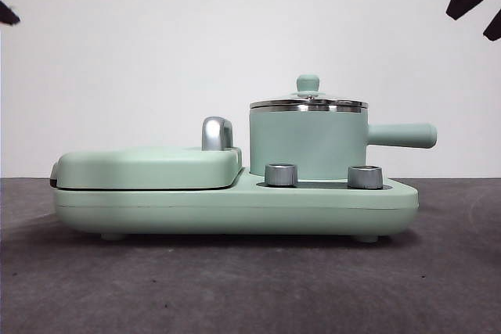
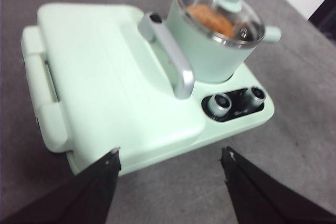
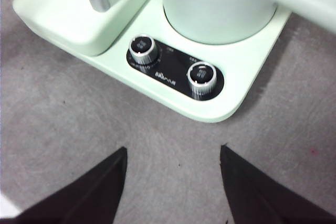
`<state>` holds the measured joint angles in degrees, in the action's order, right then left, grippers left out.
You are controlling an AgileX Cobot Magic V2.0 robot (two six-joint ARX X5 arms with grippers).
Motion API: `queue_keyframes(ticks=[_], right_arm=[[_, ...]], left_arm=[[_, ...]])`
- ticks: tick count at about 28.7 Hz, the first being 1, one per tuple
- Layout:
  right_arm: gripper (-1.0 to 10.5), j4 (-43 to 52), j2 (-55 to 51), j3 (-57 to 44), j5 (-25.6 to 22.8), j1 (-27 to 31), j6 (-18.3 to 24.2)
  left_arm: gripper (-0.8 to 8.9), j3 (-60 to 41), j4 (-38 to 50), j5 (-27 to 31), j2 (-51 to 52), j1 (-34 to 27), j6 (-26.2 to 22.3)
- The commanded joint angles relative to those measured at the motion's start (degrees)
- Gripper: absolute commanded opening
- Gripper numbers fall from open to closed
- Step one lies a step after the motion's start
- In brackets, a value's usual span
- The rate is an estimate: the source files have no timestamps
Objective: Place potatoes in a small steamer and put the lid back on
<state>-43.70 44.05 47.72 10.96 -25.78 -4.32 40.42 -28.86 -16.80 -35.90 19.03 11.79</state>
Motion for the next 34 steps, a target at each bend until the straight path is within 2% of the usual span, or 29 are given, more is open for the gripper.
queue_keyframes(ticks=[1, 2, 3, 20, 23, 25, 28, 31, 34], right_arm=[[-0.1, 0.3, 0.0, 0.3, 0.6, -0.3, 0.1], [0.2, 0.3, -0.1, 0.3, 1.0, -0.3, 0.5], [0.2, 0.7, -0.2, 0.3, 1.0, -0.3, 0.5], [0.2, 1.5, -0.4, 0.3, 1.4, -0.3, 0.3], [0.2, 1.5, -0.4, 0.3, 1.4, -0.3, 0.3], [0.2, 1.5, -0.4, 0.3, 1.4, -0.3, 0.3], [0.2, 1.5, -0.4, 0.3, 1.4, -0.3, 0.3], [0.2, 1.5, -0.4, 0.3, 1.4, -0.3, 0.3], [0.2, 1.5, -0.4, 0.3, 1.4, -0.3, 0.3]], left_arm=[[-0.23, 0.3, 0.4, -0.2, 1.3, 0.2, 0.5], [0.29, 0.3, 0.3, -0.2, 1.9, 0.2, 0.7], [0.06, 0.3, 0.3, -0.2, 2.6, 0.2, 0.4], [0.07, 0.3, 0.0, 0.3, 6.8, 0.1, -0.7], [0.07, -0.4, 1.4, 2.2, 8.0, -0.3, -7.9], [0.06, -4.4, 6.1, 3.8, 10.3, -2.6, -11.2], [0.06, -14.6, 15.2, 4.3, 15.4, -7.1, -13.3], [0.06, -25.6, 22.0, 9.4, 22.3, -10.5, -13.6], [0.07, -33.9, 25.3, 14.3, 29.3, -13.0, -12.4]])
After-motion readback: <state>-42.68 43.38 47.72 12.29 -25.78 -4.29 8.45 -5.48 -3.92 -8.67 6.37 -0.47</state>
